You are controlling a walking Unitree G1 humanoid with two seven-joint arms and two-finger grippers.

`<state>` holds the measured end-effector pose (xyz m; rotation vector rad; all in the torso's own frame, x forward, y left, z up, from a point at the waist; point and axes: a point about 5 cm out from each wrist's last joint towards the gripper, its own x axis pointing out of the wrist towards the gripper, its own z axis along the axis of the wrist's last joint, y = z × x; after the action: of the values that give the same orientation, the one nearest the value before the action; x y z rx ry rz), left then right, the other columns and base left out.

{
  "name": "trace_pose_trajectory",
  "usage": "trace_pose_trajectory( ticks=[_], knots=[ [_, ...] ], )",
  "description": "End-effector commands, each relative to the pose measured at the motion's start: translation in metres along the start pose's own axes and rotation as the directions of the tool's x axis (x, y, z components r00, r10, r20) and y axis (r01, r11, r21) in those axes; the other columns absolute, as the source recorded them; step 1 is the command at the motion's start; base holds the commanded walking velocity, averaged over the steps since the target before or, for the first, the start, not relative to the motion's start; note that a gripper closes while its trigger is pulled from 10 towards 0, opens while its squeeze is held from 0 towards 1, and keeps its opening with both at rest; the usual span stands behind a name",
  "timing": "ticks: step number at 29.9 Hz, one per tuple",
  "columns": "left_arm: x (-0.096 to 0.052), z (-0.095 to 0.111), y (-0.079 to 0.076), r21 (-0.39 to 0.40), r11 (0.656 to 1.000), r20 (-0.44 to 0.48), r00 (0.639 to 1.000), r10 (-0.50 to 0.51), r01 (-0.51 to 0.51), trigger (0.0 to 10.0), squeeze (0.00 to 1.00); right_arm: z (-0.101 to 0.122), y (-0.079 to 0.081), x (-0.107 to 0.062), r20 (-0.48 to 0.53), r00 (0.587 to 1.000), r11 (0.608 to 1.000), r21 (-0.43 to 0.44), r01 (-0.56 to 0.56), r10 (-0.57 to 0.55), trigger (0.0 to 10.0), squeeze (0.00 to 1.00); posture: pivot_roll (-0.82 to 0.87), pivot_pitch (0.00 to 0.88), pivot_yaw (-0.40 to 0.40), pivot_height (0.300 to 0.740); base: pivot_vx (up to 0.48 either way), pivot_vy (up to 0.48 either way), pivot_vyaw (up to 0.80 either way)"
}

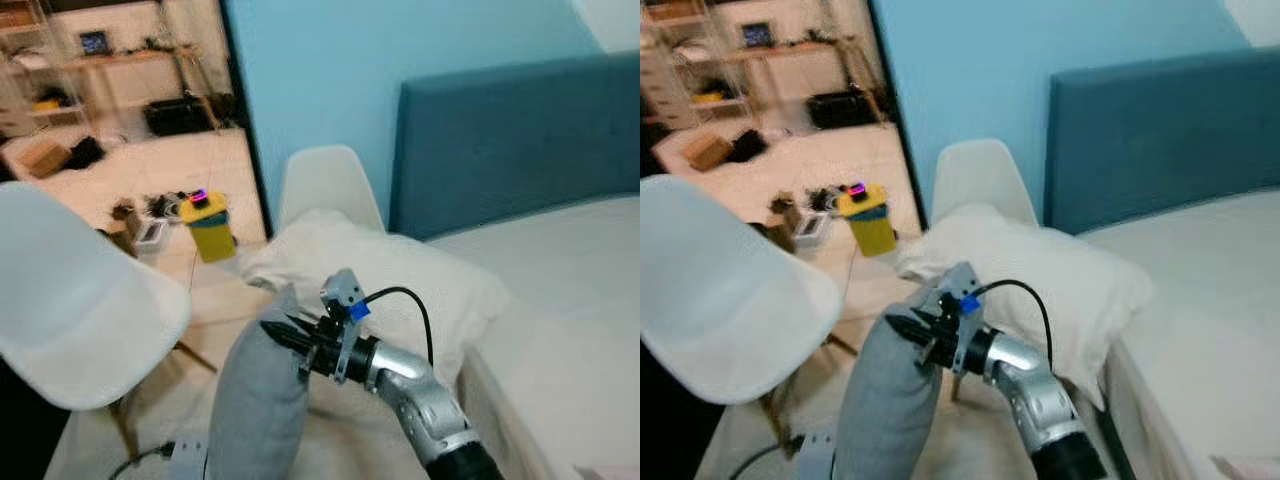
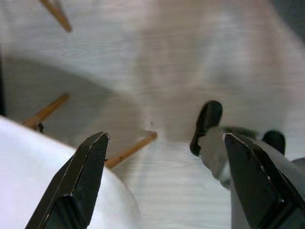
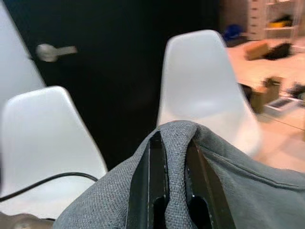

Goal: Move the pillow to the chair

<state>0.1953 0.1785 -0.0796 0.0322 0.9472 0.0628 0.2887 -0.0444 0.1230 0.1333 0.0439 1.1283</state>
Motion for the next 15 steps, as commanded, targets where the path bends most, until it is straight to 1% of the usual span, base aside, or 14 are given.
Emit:
trace_pose_trajectory(
  ticks=[1,2,3,4,5,7,9,11,15],
  knots=[
    [0.001,0.005,-0.002,-0.003,1.000,0.020,1.000,-0.014,0.014,10.0,0.00,0.013,-0.001,0.004,0.065,0.998,0.999,-0.034,0.015,-0.013,10.0,0.00,0.01,0.000,0.083,0.740,0.000,0.000,0.00],
    [0.001,0.005,-0.002,-0.003,1.000,0.020,1.000,-0.014,0.014,10.0,0.00,0.013,-0.001,0.004,0.065,0.998,0.999,-0.034,0.015,-0.013,10.0,0.00,0.01,0.000,0.083,0.740,0.000,0.000,0.00],
    [0.002,0.015,-0.005,-0.001,1.000,0.052,0.998,-0.026,0.027,10.0,0.00,0.014,-0.007,0.005,0.077,0.995,0.998,-0.026,0.061,-0.059,10.0,0.00,0.01,0.000,0.084,0.740,0.000,0.000,0.00],
    [0.002,0.015,-0.005,-0.001,1.000,0.052,0.998,-0.026,0.027,10.0,0.00,0.014,-0.007,0.005,0.077,0.995,0.998,-0.026,0.061,-0.059,10.0,0.00,0.01,0.000,0.084,0.740,0.000,0.000,0.00],
    [0.002,0.019,-0.006,-0.002,1.000,0.066,0.997,-0.030,0.030,10.0,0.00,0.014,-0.009,0.005,0.084,0.994,0.997,-0.018,0.075,-0.074,10.0,0.00,0.01,0.000,0.084,0.740,0.000,0.000,0.00],
    [0.002,0.023,-0.007,-0.003,0.999,0.076,0.997,-0.032,0.032,10.0,0.00,0.014,-0.009,0.005,0.082,0.993,0.997,-0.013,0.080,-0.079,10.0,0.00,0.01,0.000,0.086,0.740,0.240,0.000,0.00],
    [0.003,0.030,-0.010,-0.011,0.999,0.097,0.995,-0.037,0.038,10.0,0.00,0.018,-0.008,0.004,0.104,0.992,0.997,-0.014,0.069,-0.068,10.0,0.00,0.00,0.000,0.087,0.740,0.262,0.000,0.00],
    [0.003,0.032,-0.011,-0.013,0.999,0.103,0.994,-0.041,0.042,10.0,0.00,0.019,-0.007,0.004,0.114,0.992,0.998,-0.014,0.056,-0.054,10.0,0.00,0.00,0.000,0.089,0.740,0.274,0.000,0.51],
    [0.003,0.033,-0.013,-0.044,0.998,0.109,0.993,-0.045,0.050,10.0,0.00,0.017,-0.003,0.004,0.094,0.995,0.999,-0.039,0.036,-0.032,10.0,0.00,0.00,0.000,0.091,0.740,0.287,0.000,0.79]
  ],
)
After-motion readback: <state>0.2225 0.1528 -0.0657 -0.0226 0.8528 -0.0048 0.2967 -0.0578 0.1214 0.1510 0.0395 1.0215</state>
